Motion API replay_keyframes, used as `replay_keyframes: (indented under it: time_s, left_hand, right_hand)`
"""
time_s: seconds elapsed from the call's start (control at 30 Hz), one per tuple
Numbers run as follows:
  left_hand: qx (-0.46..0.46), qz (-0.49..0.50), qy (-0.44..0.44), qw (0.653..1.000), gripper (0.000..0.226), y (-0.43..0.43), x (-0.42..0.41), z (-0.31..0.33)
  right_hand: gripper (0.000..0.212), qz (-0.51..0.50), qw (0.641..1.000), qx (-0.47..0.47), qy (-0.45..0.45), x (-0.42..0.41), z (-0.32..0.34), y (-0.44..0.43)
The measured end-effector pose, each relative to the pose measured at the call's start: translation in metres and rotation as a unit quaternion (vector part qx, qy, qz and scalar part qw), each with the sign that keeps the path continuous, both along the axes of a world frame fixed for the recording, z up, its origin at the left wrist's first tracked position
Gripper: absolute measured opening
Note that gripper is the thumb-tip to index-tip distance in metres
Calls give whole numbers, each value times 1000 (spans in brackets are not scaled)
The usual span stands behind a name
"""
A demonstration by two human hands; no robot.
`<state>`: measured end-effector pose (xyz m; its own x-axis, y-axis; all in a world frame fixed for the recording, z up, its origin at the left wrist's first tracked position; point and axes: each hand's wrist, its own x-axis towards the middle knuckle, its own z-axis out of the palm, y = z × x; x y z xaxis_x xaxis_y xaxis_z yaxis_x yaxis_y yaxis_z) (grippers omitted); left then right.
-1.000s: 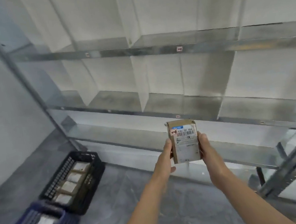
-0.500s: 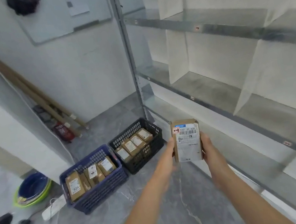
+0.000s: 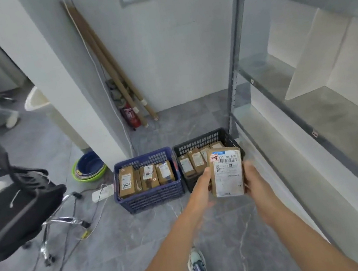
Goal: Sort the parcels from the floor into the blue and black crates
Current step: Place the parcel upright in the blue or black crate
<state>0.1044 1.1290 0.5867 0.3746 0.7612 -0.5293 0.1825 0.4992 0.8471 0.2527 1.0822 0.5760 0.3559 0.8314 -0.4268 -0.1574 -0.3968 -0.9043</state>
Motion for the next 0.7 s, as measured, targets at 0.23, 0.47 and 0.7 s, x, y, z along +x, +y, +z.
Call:
replay_keyframes:
  time_s: [0.23,0.47,0.7]
  left_hand:
    - [-56,55,15,997,56,114,-4,-55]
    - [-141,94,38,985,53,232,-7,-90]
    - [-166,101,51,980,32,322,6,-116]
  right_hand:
    - [48,39,996,-71,21,1,-45,124]
    - [37,43,988,-144,32,-5,-73,244]
    - [35,59,981,-180,44,12,-107,337]
